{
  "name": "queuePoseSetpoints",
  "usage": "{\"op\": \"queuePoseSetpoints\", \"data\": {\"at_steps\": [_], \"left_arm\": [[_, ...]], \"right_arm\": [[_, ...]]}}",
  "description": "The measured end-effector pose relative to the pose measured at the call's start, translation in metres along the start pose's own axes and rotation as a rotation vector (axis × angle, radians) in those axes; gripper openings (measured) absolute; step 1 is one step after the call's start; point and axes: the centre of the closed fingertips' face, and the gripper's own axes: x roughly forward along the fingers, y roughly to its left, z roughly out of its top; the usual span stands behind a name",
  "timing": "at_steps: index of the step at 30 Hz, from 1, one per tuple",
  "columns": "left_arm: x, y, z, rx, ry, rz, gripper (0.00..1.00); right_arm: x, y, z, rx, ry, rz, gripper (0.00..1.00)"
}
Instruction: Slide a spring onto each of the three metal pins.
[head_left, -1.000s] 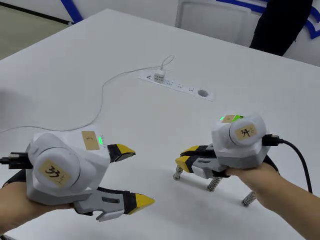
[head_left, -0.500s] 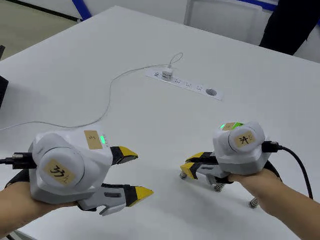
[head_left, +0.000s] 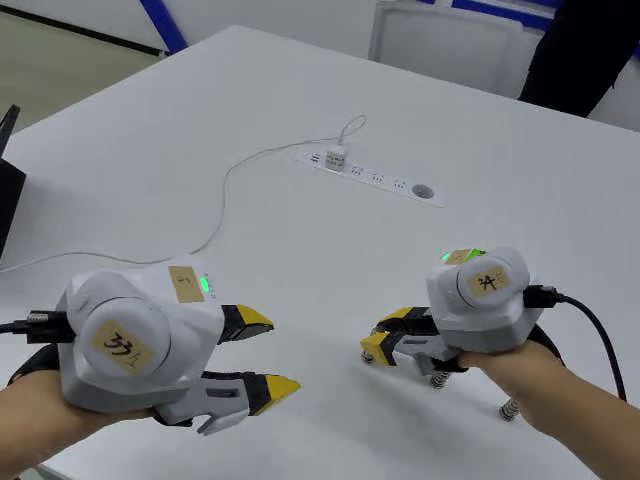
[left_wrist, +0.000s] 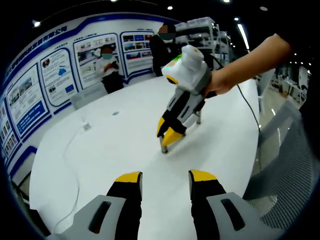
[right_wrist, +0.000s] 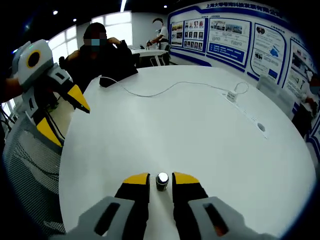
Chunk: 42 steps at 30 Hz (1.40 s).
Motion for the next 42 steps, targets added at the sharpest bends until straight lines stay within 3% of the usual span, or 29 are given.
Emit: {"op": "queuePoseSetpoints", "data": {"at_steps": [11,19,33,42], "left_arm": [[0.006,-0.003,0.014,0.049,-0.002,-0.014,0.43],[0.007,-0.007,0.026,0.078,-0.020,-0.019,0.47],[0.007,-0.009,0.042,0.132,-0.042,-0.018,0.57],[0.004,0.002,0.056,0.144,-0.056,0.003,0.63]], "right_arm": [[-0.030,0.000,0.007,-0.009,-0.039,-0.020,0.20],[-0.064,-0.001,0.011,-0.005,-0.088,-0.048,0.22],[-0.118,-0.012,-0.014,0.056,-0.136,-0.114,0.28],[-0.149,-0.012,-0.028,0.069,-0.150,-0.139,0.35]]}}
